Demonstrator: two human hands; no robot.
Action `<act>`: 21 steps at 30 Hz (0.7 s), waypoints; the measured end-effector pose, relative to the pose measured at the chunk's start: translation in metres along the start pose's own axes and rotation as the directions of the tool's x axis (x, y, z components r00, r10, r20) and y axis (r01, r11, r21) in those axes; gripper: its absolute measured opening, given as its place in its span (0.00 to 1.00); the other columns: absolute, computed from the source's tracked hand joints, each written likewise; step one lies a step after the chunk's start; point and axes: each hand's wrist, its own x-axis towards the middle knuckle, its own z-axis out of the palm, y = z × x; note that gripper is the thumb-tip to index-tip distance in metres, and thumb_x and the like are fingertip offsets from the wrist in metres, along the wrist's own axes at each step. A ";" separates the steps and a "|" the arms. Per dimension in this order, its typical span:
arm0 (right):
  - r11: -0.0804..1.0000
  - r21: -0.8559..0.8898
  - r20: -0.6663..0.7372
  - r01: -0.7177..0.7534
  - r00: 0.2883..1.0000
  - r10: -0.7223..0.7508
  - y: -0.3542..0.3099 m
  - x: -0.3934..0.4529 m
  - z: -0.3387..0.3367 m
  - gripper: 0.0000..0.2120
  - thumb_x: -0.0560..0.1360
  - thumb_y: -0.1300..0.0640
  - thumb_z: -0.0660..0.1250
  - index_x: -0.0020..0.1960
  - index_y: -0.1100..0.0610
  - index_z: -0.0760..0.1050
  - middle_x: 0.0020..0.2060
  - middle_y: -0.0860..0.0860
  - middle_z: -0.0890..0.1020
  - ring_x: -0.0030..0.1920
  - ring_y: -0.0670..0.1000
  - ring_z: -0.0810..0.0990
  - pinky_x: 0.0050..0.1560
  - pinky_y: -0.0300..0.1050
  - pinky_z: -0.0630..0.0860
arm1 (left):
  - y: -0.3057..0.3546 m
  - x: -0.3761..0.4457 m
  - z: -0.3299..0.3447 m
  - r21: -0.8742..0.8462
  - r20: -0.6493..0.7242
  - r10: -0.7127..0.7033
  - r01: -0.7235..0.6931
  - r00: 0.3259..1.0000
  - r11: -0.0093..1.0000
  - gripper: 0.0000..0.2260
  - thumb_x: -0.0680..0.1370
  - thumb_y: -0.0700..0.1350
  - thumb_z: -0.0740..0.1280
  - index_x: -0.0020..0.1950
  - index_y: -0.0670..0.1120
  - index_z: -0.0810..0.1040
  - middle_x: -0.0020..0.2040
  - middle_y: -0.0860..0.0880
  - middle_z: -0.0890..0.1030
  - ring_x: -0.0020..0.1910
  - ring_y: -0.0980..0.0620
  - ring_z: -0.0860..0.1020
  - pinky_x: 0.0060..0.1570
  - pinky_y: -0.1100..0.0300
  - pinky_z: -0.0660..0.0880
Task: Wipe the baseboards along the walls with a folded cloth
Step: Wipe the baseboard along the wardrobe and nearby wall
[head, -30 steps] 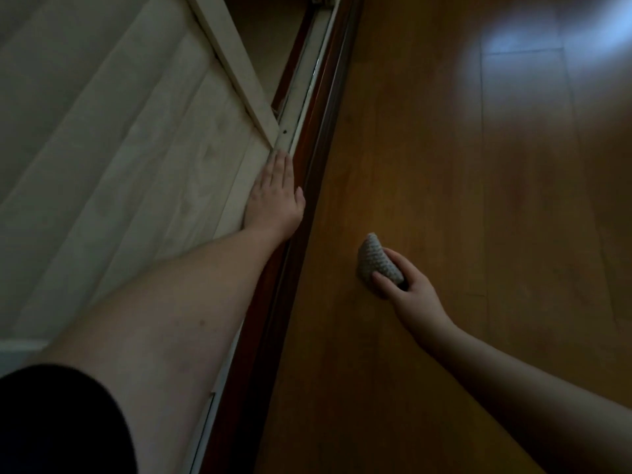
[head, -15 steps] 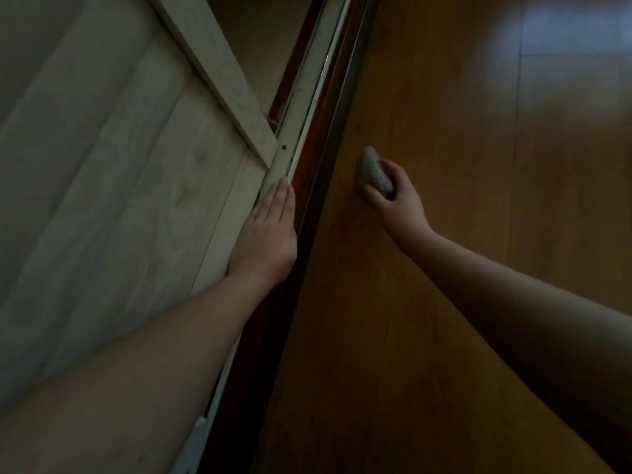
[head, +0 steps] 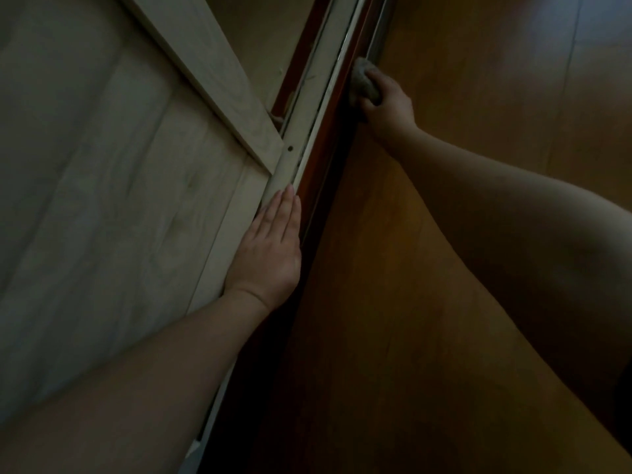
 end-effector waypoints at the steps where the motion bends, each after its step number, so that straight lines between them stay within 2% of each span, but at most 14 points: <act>1: 1.000 0.009 0.018 -0.006 1.000 0.005 0.002 -0.001 -0.003 0.25 0.80 0.60 0.63 0.76 0.50 0.63 0.74 0.53 0.66 0.69 0.51 0.71 0.66 0.51 0.75 | 0.000 0.000 0.000 0.001 -0.001 -0.001 0.001 1.000 1.000 0.27 0.81 0.48 0.44 0.79 0.40 0.46 0.81 0.44 0.48 0.80 0.50 0.47 0.78 0.54 0.47; 6: 1.000 -0.016 0.062 0.026 0.998 -0.025 0.009 -0.032 0.004 0.24 0.80 0.58 0.63 0.75 0.49 0.64 0.73 0.52 0.66 0.68 0.50 0.72 0.63 0.50 0.77 | 0.001 0.001 -0.001 -0.003 0.006 -0.007 0.007 1.000 1.000 0.26 0.81 0.49 0.43 0.78 0.41 0.44 0.81 0.44 0.47 0.80 0.50 0.46 0.78 0.53 0.47; 12: 0.993 -0.070 0.077 0.091 0.993 -0.086 0.023 -0.109 0.041 0.23 0.79 0.56 0.65 0.73 0.46 0.68 0.74 0.46 0.64 0.73 0.48 0.64 0.71 0.49 0.68 | 0.001 0.003 -0.004 0.030 0.037 -0.010 0.009 0.999 0.999 0.28 0.81 0.50 0.40 0.80 0.40 0.45 0.81 0.43 0.46 0.80 0.49 0.45 0.78 0.55 0.43; 21: 0.994 -0.064 0.090 0.086 0.993 -0.080 0.035 -0.235 0.101 0.26 0.78 0.59 0.67 0.74 0.46 0.67 0.74 0.44 0.65 0.73 0.45 0.63 0.73 0.43 0.63 | 0.002 0.002 -0.010 0.013 0.059 -0.021 0.020 0.998 1.000 0.27 0.83 0.48 0.43 0.80 0.40 0.46 0.81 0.44 0.45 0.80 0.50 0.43 0.78 0.55 0.44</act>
